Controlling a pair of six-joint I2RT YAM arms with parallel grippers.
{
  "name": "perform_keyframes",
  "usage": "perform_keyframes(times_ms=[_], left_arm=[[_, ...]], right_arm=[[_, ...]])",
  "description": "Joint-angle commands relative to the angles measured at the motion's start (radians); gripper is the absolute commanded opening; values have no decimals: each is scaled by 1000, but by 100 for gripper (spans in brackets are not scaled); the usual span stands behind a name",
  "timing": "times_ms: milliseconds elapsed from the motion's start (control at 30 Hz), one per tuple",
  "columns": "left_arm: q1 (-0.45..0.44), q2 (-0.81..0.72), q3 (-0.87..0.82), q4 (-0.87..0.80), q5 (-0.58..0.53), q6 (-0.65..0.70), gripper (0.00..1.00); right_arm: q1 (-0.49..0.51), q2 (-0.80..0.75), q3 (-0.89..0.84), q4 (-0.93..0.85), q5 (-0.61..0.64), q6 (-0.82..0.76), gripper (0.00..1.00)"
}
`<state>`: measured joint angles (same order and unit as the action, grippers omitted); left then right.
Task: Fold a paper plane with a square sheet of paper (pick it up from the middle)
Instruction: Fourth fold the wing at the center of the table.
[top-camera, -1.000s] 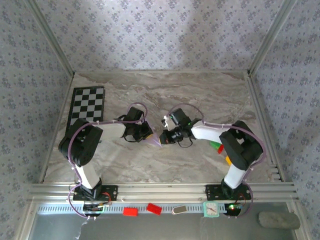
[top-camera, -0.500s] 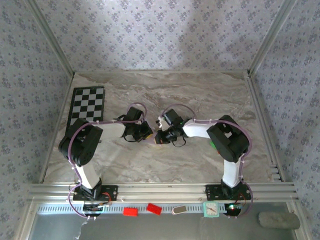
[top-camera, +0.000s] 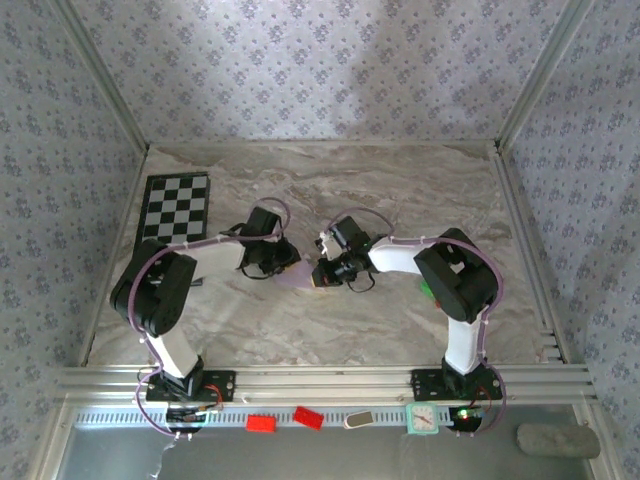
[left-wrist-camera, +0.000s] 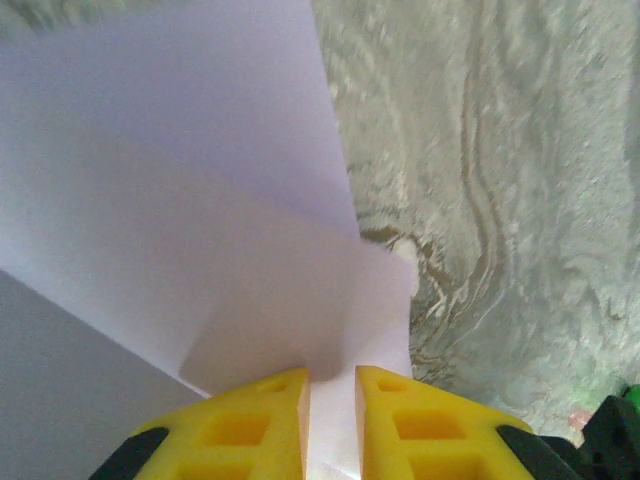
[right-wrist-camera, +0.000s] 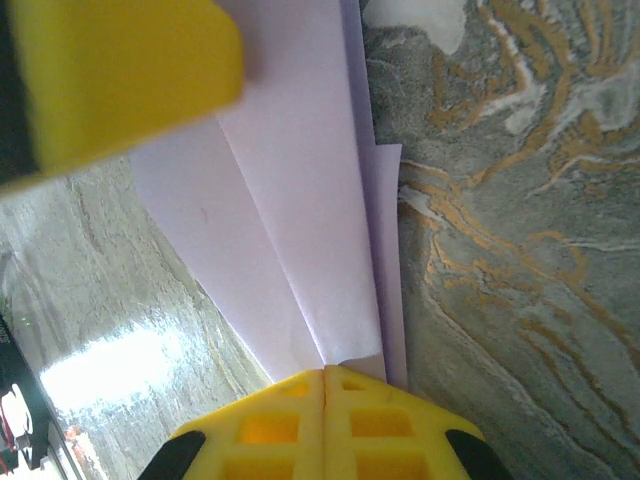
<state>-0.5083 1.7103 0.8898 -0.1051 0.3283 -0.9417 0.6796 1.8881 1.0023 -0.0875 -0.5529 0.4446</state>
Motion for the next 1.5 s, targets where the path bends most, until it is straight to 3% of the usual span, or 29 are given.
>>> perform_keyframes(times_ms=[0, 200, 833, 1467], left_arm=[[24, -25, 25, -25, -21, 53, 20], [45, -7, 13, 31, 26, 52, 18], [86, 49, -9, 46, 5, 52, 15], [162, 74, -84, 75, -31, 167, 15]], right_arm=[[-7, 53, -28, -89, 34, -18, 2], [-7, 60, -23, -87, 33, -9, 2], [-10, 71, -20, -106, 44, 13, 2], [-18, 69, -65, -164, 99, 67, 2]])
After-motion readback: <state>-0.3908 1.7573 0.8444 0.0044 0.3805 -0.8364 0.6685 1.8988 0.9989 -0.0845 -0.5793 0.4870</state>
